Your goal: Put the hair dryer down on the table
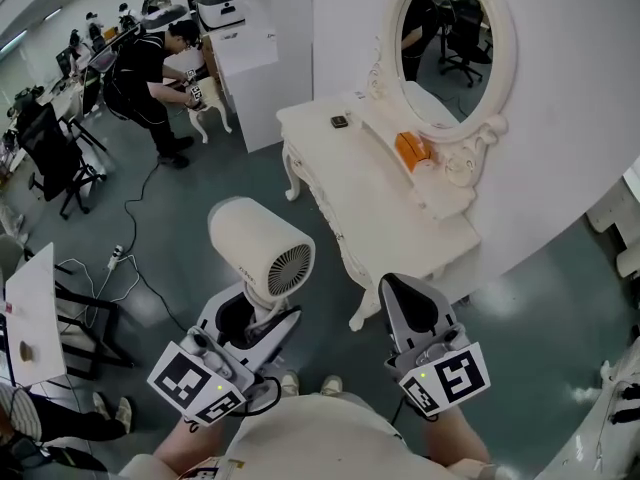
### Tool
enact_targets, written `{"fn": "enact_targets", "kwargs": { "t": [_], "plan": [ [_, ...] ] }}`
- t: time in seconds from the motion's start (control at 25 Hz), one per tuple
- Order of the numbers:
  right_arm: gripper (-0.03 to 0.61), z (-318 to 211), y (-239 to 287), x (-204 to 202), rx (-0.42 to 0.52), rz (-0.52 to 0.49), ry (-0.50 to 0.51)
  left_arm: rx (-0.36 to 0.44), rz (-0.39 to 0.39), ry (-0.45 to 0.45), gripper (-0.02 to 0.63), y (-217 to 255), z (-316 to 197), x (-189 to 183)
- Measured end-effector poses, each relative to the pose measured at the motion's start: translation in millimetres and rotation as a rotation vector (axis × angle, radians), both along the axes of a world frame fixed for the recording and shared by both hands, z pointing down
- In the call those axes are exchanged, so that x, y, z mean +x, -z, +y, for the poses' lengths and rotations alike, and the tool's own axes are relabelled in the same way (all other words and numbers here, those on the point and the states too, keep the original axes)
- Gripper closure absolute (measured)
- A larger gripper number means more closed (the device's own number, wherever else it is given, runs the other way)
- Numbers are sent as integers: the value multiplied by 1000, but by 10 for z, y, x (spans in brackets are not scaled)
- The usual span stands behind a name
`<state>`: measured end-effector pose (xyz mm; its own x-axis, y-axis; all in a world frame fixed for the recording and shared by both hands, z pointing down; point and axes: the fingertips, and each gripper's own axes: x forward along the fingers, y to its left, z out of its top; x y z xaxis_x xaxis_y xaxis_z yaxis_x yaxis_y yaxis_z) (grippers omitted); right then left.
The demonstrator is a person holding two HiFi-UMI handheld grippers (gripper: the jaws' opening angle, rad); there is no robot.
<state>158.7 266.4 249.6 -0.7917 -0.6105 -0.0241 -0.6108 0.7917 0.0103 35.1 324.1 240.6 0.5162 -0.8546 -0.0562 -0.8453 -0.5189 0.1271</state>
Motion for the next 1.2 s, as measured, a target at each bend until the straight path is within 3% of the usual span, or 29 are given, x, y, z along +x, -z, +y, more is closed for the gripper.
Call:
{"fn": "enact_targets", "kwargs": {
  "t": [0.68,1.2],
  "plan": [
    [557,-11,-83,317,1,-13,49,4,-14,57,383,-53,102,346],
    [557,-147,-178,246,18,-31,67,43,-19,76,383,-168,11,258]
  ]
}}
